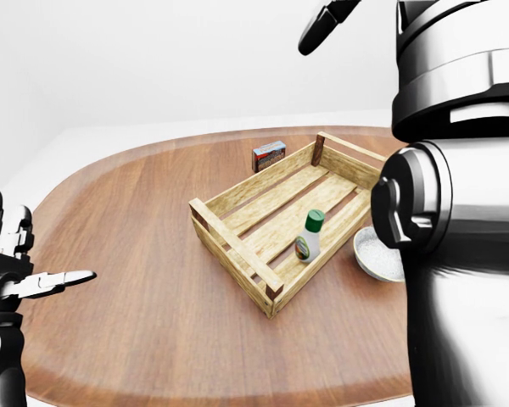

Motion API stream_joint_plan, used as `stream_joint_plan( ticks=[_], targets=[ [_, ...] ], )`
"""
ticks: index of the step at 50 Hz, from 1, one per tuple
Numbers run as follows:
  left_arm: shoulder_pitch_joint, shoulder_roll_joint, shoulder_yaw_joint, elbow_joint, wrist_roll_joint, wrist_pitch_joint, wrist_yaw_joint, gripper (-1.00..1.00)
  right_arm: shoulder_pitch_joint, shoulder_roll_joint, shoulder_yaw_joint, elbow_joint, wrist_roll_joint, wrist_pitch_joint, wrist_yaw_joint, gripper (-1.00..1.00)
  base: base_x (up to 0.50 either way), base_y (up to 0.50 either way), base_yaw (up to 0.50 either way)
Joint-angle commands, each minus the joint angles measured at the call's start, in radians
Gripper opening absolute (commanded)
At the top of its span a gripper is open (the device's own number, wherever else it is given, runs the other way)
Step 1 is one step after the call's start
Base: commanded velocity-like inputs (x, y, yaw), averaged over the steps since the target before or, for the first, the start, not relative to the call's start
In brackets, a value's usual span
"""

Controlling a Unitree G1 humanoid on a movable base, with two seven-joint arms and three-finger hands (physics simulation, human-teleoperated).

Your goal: Pick up the salad dressing and put it in the tray.

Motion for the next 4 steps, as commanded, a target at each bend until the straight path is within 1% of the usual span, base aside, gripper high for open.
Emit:
stream_joint_plan(
  ticks=[1, 4],
  targets=[
    [-0.001, 0.006, 0.000, 0.012, -0.005, 0.000, 0.002, 1.00, -0.094, -0.021, -0.008, 0.008, -0.054, 0.000, 0.024, 1.00, 0.00, 0.00, 0.00],
    [-0.002, 0.007, 0.000, 0.014, -0.005, 0.000, 0.003, 1.00, -0.096, -0.018, -0.010, 0.009, -0.054, 0.000, 0.019, 1.00, 0.00, 0.00, 0.00]
  ],
)
